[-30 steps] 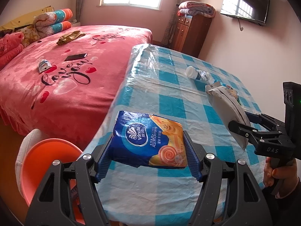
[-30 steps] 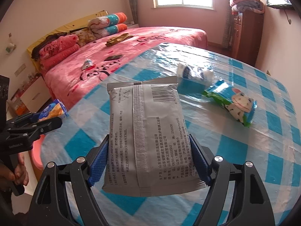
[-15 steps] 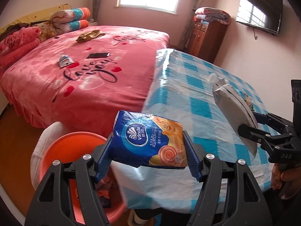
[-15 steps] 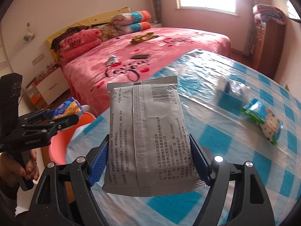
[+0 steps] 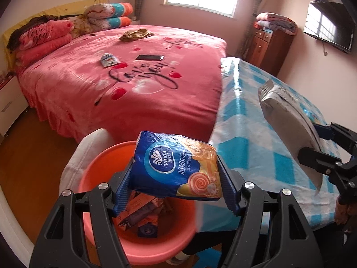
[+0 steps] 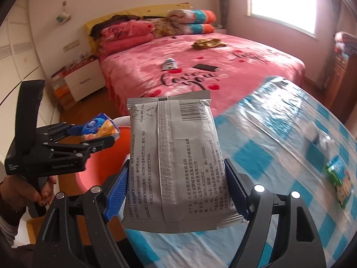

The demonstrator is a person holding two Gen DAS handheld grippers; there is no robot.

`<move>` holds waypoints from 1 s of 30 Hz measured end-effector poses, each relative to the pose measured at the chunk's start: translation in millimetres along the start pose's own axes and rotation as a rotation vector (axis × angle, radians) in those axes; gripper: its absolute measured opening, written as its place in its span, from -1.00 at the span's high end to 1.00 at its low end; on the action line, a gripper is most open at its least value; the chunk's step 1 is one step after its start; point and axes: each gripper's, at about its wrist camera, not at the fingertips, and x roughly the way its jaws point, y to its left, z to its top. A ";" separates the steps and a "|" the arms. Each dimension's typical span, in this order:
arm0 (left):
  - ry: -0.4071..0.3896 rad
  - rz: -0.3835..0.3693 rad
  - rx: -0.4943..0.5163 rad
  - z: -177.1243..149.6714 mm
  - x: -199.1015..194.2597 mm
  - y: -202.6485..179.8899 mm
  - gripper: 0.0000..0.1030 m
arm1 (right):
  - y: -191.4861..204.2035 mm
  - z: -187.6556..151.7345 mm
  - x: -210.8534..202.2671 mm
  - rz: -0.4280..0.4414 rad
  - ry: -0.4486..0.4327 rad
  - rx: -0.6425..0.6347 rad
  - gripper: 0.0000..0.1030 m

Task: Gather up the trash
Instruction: 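Carry the tissue pack in the left tool and grey bag in the right tool over the orange bucket, then open the left tool over the bucket while the right tool opens over it too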

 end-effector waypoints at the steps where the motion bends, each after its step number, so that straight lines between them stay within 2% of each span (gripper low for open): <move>1: 0.001 0.004 -0.006 -0.9 0.6 3.1 -0.34 | 6.4 2.7 3.5 0.010 0.005 -0.015 -0.53; 10: 0.034 0.056 -0.072 -15.0 8.5 43.3 -0.34 | 54.0 22.3 37.2 0.082 0.052 -0.123 -0.53; 17: 0.062 0.085 -0.114 -25.4 18.0 65.9 -0.34 | 80.9 24.1 66.9 0.106 0.108 -0.191 -0.53; 30: 0.104 0.090 -0.152 -36.7 37.5 84.0 -0.34 | 102.1 22.2 102.3 0.108 0.156 -0.261 -0.53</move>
